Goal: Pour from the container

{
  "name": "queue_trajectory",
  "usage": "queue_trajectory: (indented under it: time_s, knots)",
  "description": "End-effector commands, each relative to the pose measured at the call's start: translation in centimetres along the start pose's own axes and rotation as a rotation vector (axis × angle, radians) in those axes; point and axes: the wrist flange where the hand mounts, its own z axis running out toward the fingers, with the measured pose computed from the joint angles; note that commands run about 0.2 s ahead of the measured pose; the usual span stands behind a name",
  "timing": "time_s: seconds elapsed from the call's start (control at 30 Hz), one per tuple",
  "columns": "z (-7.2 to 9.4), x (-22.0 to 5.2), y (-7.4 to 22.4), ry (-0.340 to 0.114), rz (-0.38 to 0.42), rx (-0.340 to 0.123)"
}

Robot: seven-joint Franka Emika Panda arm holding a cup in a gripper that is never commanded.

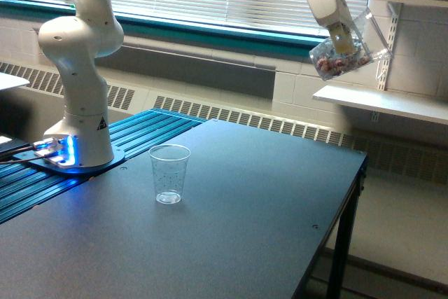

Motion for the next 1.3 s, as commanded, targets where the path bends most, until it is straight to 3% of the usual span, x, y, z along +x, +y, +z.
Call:
queue_trajectory:
  time_s: [0.03,0.17,0.53,0.73,1.1,1.3]
  knots:
    - [-3.6,1.3,-0.3,0.037,0.006,0.041]
    - [-3.4,0.5,-0.6,0.038,-0.027,0.014]
    - [-3.7,-0.4,0.6,0.033,-0.01,0.011]
    - [-4.0,-1.9,0.7,0.043,-0.044,0.015]
    - [-4.1,-4.7,1.4,-0.019,-0.105,0.06]
    - [-4.4,-5.7,1.8,-0.065,-0.074,0.108]
